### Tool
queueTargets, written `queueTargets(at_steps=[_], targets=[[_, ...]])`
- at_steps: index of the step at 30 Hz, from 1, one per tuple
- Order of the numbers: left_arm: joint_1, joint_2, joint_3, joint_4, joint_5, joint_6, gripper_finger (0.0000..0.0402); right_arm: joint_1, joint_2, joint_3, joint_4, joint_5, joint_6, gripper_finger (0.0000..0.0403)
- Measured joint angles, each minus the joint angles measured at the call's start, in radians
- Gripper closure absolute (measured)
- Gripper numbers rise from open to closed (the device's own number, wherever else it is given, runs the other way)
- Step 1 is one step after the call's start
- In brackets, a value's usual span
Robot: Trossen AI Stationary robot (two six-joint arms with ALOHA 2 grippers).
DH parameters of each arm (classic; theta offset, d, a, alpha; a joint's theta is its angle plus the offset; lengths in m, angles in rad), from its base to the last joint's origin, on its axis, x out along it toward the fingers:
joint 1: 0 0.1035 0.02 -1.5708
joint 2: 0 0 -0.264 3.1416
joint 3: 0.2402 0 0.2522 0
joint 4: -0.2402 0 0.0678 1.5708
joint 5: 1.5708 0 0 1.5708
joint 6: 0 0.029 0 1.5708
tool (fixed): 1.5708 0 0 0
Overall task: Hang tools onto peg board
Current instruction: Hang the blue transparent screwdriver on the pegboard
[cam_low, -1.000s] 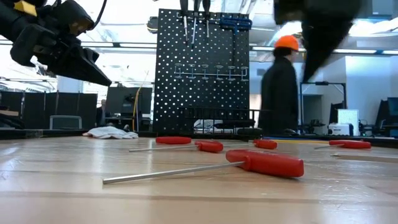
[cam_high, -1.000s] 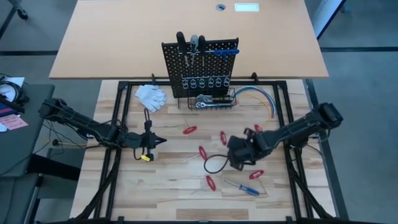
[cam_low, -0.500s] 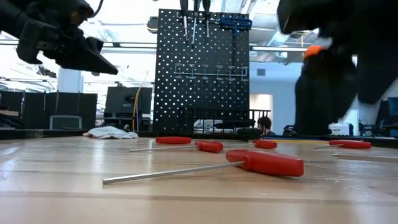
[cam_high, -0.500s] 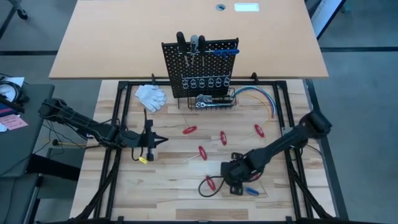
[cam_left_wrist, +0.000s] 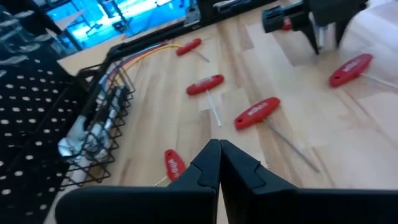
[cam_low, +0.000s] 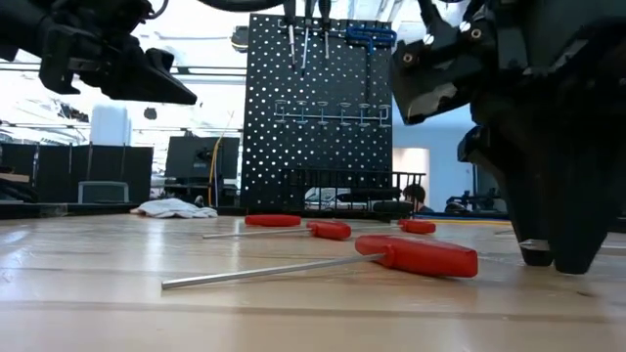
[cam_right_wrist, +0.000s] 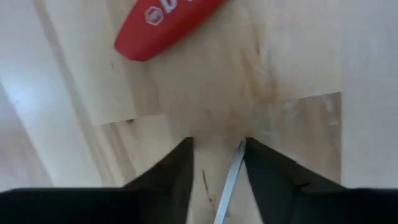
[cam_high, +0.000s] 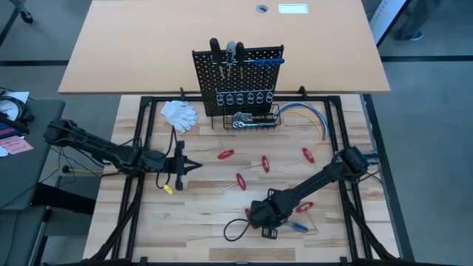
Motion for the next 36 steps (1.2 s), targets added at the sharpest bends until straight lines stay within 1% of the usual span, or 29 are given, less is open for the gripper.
queueTargets(at_steps=[4, 6, 7, 10, 13, 15, 17, 18, 20, 22, 23, 26, 28, 29, 32, 34, 36], targets=[[0.000, 0.000, 0.000, -0.003, 0.016, -0.016, 0.0402, -0.001, 0.014, 0.012, -0.017, 0.017, 0.009, 0.0341], [0.000, 0.000, 0.000, -0.007, 0.016, -0.023, 0.0401, 0.001, 0.012, 0.012, -0.013, 0.066, 0.007, 0.0380], [0.000, 0.000, 0.000, -0.011, 0.016, -0.024, 0.0401, 0.004, -0.001, 0.009, -0.015, 0.106, -0.004, 0.0389], [0.000, 0.000, -0.001, -0.020, 0.027, -0.023, 0.0401, 0.018, -0.049, -0.016, 0.019, 0.299, -0.008, 0.0389], [-0.002, 0.000, -0.028, 0.021, 0.106, -0.002, 0.0401, 0.019, -0.162, -0.081, 0.093, 0.548, -0.013, 0.0395], [-0.015, 0.000, -0.075, 0.121, 0.213, 0.060, 0.0401, 0.017, -0.236, -0.145, 0.210, 0.707, -0.033, 0.0398], [-0.035, 0.001, -0.148, 0.319, 0.292, 0.097, 0.0401, 0.018, -0.289, -0.221, 0.366, 0.813, -0.116, 0.0398], [-0.041, 0.001, -0.185, 0.422, 0.301, 0.098, 0.0402, 0.017, -0.315, -0.260, 0.471, 0.846, -0.186, 0.0398], [-0.047, 0.005, -0.251, 0.603, 0.289, 0.077, 0.0401, 0.006, -0.363, -0.341, 0.727, 0.873, -0.350, 0.0399], [-0.047, 0.007, -0.294, 0.693, 0.285, 0.045, 0.0402, -0.018, -0.401, -0.424, 1.033, 0.849, -0.526, 0.0399], [-0.047, 0.005, -0.297, 0.730, 0.286, 0.034, 0.0402, -0.035, -0.406, -0.463, 1.184, 0.808, -0.613, 0.0399], [-0.047, 0.010, -0.275, 0.666, 0.332, -0.013, 0.0401, -0.083, -0.395, -0.555, 1.590, 0.611, -0.824, 0.0400], [-0.047, 0.043, -0.259, 0.639, 0.357, -0.048, 0.0397, -0.120, -0.377, -0.583, 1.805, 0.480, -0.902, 0.0400], [-0.047, 0.057, -0.244, 0.650, 0.361, -0.054, 0.0391, -0.136, -0.371, -0.590, 1.886, 0.419, -0.929, 0.0400], [-0.047, 0.118, -0.207, 0.667, 0.361, -0.044, 0.0357, -0.183, -0.344, -0.592, 2.026, 0.297, -0.970, 0.0401], [-0.047, 0.179, -0.182, 0.655, 0.360, -0.040, 0.0324, -0.206, -0.337, -0.593, 2.045, 0.254, -0.965, 0.0401], [-0.046, 0.231, -0.155, 0.677, 0.350, -0.033, 0.0287, -0.223, -0.337, -0.593, 2.047, 0.231, -0.947, 0.0401]])
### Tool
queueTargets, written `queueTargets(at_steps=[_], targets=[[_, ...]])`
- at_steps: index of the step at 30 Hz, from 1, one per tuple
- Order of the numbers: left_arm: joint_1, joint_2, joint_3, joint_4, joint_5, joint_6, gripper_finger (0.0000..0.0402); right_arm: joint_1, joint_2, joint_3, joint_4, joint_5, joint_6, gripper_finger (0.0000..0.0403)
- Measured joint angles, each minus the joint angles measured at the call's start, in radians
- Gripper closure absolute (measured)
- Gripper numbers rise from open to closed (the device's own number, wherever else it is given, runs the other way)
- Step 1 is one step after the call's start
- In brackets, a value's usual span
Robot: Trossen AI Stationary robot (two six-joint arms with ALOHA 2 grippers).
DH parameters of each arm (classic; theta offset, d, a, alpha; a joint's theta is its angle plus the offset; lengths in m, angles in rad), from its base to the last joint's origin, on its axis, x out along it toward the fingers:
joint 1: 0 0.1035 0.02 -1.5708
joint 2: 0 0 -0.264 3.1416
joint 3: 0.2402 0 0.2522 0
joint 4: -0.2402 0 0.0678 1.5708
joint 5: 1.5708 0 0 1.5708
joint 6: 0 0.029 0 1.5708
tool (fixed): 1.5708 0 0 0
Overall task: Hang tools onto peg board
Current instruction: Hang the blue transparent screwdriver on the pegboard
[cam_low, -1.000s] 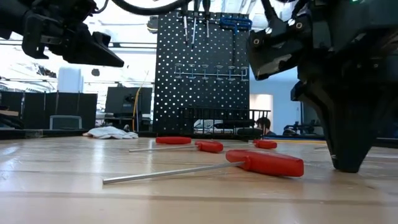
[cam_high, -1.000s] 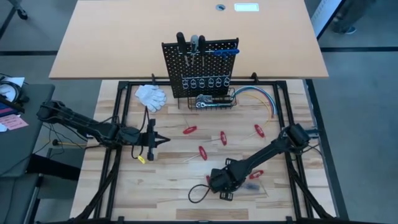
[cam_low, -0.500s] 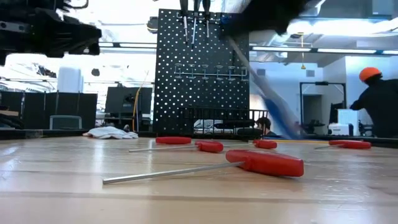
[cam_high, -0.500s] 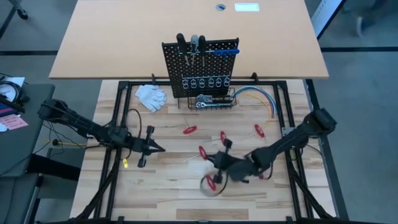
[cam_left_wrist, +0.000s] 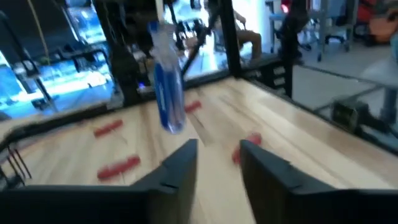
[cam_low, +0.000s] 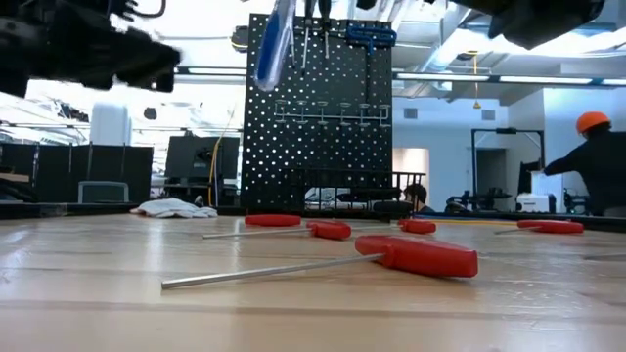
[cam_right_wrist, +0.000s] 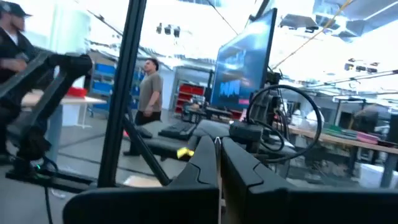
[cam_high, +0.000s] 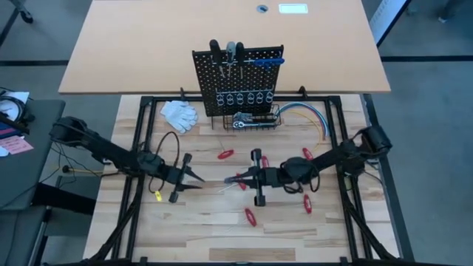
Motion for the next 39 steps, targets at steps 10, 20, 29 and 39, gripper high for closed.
queueTargets(at_steps=[10, 20, 29, 39], targets=[[0.000, 0.292, 0.191, 0.015, -0.063, -0.043, 0.0162, 0.015, -0.002, 0.001, 0.048, -0.019, -0.006, 0.0401], [-0.017, 0.509, 0.330, 0.180, -0.102, 0.023, 0.0161, 0.043, -0.002, 0.002, 0.047, -0.021, -0.029, 0.0401], [-0.042, 0.528, 0.340, 0.188, -0.198, 0.024, 0.0229, 0.054, -0.002, -0.001, 0.020, -0.015, -0.031, 0.0401], [-0.045, 0.435, 0.340, -0.030, -0.273, 0.009, 0.0323, 0.050, -0.004, -0.001, -0.081, -0.005, 0.001, 0.0393]])
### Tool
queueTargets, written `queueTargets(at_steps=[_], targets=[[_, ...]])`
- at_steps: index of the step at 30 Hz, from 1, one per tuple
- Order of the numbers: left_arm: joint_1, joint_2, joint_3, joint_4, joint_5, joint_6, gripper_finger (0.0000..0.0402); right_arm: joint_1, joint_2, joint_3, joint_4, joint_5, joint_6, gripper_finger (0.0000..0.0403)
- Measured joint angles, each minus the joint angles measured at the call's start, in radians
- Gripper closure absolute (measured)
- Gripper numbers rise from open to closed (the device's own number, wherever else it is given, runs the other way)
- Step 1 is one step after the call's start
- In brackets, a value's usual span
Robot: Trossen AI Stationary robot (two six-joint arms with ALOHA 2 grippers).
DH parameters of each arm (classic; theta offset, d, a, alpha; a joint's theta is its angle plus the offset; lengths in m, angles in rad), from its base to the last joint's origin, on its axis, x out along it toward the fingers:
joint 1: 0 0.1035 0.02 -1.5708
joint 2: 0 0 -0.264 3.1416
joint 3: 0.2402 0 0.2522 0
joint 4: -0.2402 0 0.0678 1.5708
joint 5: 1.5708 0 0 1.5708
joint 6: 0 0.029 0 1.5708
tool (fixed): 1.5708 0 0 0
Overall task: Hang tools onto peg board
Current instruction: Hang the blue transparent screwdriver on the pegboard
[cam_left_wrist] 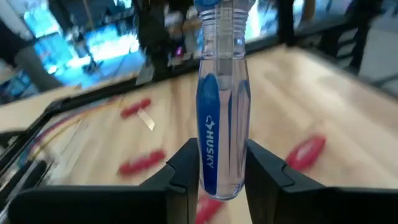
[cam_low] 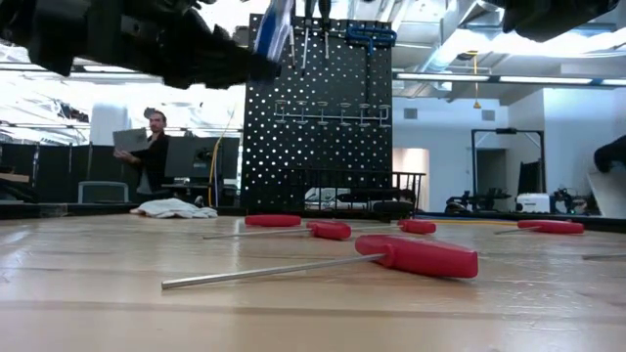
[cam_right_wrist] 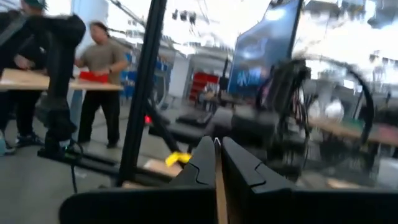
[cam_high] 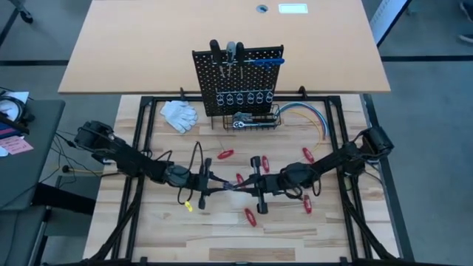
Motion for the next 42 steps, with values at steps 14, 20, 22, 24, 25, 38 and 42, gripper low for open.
queueTargets(at_steps=[14, 20, 22, 24, 25, 38, 42], targets=[[0.077, -0.136, 0.261, -1.273, -0.175, -0.460, 0.0323, 0.003, -0.079, 0.158, -0.952, 0.540, -0.015, 0.0222], [0.101, -0.048, 0.301, -1.327, -0.155, -0.487, 0.0323, -0.008, 0.026, 0.282, -1.089, 0.545, -0.247, 0.0199], [0.104, -0.022, 0.308, -1.328, -0.135, -0.487, 0.0323, -0.014, 0.067, 0.312, -1.086, 0.545, -0.322, 0.0206], [0.107, -0.003, 0.315, -1.331, -0.124, -0.486, 0.0323, -0.021, 0.102, 0.342, -1.103, 0.547, -0.374, 0.0216], [0.107, 0.003, 0.318, -1.329, -0.122, -0.486, 0.0323, -0.028, 0.124, 0.357, -1.121, 0.550, -0.389, 0.0221], [0.107, 0.005, 0.323, -1.331, -0.117, -0.487, 0.0323, -0.092, 0.299, 0.484, -1.278, 0.600, -0.391, 0.0293], [0.107, 0.005, 0.322, -1.333, -0.117, -0.487, 0.0323, -0.092, 0.298, 0.486, -1.274, 0.595, -0.376, 0.0338]])
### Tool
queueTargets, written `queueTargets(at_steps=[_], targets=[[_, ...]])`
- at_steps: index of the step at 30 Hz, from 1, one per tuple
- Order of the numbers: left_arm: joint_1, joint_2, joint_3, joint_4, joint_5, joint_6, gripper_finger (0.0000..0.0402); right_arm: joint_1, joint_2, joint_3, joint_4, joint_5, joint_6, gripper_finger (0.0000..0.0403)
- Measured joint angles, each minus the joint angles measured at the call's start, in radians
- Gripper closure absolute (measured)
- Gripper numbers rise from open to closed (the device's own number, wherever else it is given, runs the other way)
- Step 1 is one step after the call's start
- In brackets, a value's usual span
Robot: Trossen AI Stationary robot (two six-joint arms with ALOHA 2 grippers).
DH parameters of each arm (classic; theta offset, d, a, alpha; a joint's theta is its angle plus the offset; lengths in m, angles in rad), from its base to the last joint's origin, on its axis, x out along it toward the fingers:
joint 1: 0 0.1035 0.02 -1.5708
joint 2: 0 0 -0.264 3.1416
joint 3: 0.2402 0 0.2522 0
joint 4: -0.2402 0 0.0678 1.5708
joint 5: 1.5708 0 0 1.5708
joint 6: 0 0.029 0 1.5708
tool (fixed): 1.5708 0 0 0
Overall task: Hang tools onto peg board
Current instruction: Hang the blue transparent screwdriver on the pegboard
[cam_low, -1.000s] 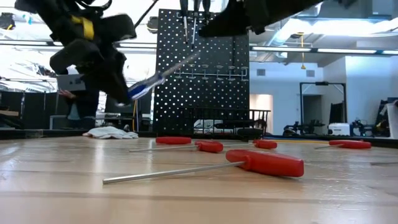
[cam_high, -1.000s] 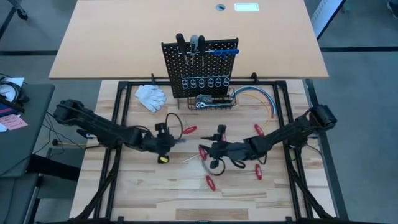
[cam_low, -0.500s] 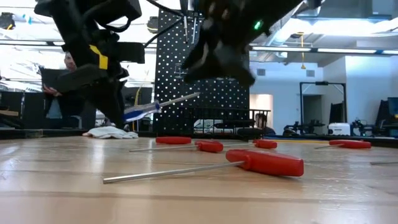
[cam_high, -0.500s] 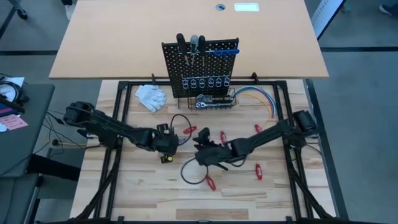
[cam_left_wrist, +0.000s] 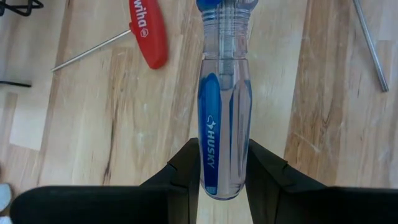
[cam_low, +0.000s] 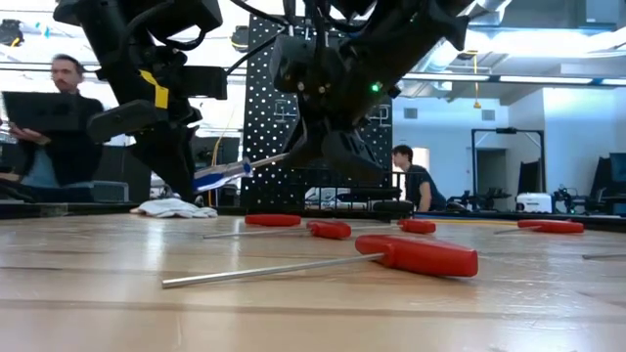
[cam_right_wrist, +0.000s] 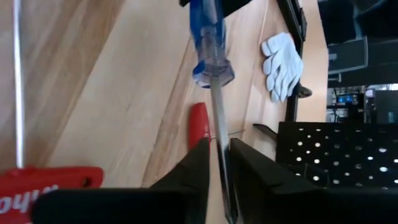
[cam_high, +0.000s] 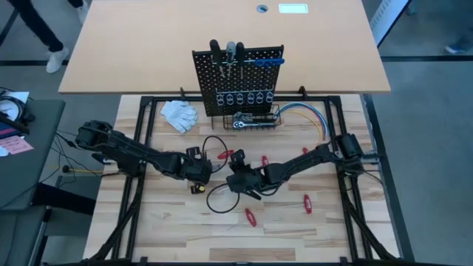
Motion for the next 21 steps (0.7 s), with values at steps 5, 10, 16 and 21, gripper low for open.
queueTargets(at_steps=[5, 10, 16, 21], targets=[[-0.001, -0.001, 0.000, -0.001, 0.000, 0.006, 0.0323, 0.000, -0.006, 0.000, -0.011, -0.012, 0.051, 0.0391], [-0.001, 0.000, 0.000, 0.003, -0.014, 0.018, 0.0320, -0.006, -0.006, 0.000, -0.047, -0.020, 0.217, 0.0395], [0.000, -0.026, -0.001, -0.064, -0.066, -0.006, 0.0224, -0.041, -0.019, -0.020, -0.100, -0.021, 0.400, 0.0399], [-0.041, -0.087, -0.002, -0.180, -0.196, -0.088, 0.0200, -0.068, -0.089, -0.107, -0.054, 0.002, 0.502, 0.0401]])
